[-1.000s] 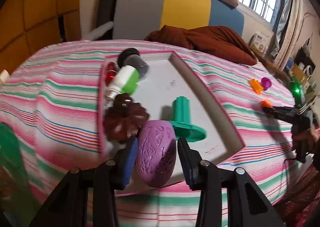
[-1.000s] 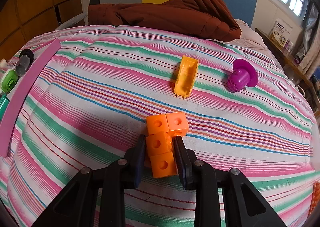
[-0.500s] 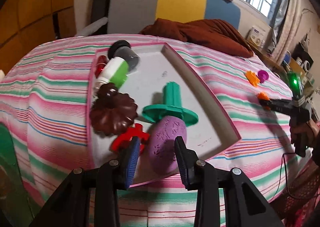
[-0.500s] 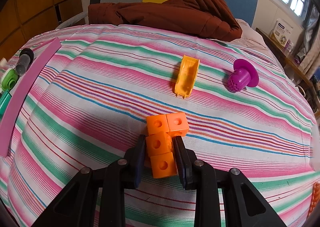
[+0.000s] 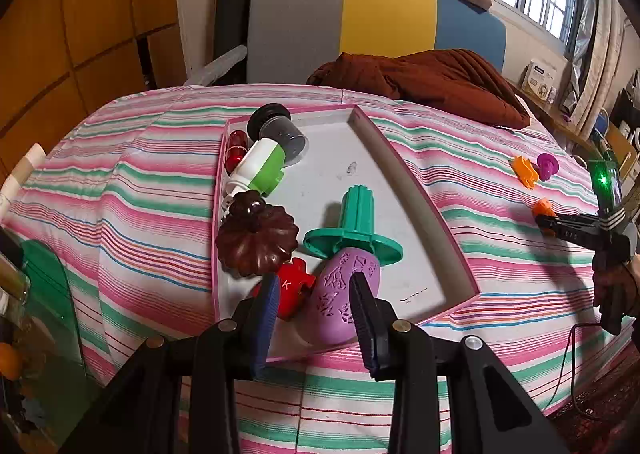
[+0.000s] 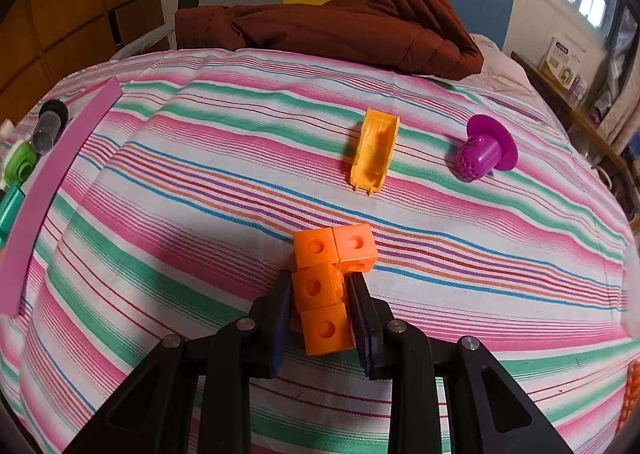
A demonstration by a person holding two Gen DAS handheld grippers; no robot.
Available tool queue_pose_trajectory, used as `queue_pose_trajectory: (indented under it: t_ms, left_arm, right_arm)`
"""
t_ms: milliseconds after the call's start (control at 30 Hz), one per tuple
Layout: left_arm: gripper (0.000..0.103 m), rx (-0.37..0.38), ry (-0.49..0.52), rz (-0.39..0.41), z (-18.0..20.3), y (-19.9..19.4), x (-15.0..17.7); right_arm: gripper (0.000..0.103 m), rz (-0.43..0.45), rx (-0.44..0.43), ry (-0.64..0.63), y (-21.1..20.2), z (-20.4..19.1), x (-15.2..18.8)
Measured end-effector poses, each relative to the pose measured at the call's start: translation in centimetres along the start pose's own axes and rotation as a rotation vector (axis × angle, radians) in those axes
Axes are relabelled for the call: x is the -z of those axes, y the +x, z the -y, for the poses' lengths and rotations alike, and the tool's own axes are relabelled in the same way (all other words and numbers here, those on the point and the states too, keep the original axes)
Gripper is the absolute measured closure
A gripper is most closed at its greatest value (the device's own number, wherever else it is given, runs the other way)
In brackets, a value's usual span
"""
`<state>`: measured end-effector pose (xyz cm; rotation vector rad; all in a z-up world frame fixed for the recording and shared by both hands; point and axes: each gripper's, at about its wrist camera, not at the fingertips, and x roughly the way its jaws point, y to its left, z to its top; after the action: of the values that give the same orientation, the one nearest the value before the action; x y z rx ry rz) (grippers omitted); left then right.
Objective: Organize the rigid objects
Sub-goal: 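Lower the purple oval into the tray beside the green stamp with the left gripper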
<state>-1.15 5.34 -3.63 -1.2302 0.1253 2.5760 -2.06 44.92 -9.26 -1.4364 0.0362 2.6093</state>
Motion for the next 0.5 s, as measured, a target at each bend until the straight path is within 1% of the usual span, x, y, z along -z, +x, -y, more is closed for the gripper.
queue_pose_trajectory:
  t_ms: [100, 200, 300, 400, 500]
  left_arm:
    - [0.068, -0.011, 0.018, 0.002, 0.4, -0.2, -0.1]
    - [0.068, -0.032, 0.033, 0.011, 0.7, -0.5, 0.0]
    - [0.068, -0.041, 0.036, 0.005, 0.9, -0.5, 0.0]
    - [0.068, -0.046, 0.039, 0.005, 0.9, -0.5, 0.1]
    - [0.068, -0.051, 0.038, 0.005, 0.9, -0.6, 0.2]
  right_arm:
    - [0.074, -0.008, -0.021, 0.017, 0.0, 0.2, -0.1]
    - [0.074, -0.015, -0.117, 0.036, -0.3, -0.1, -0.1]
    - [0.075, -0.017, -0.163, -0.004, -0.5, -1.5, -0.1]
    - [0.074, -0.012, -0.179, -0.058, -0.8, -3.0, 0.1]
    - [0.075, -0.004, -0.165, -0.096, -1.0, -3.9, 0.3]
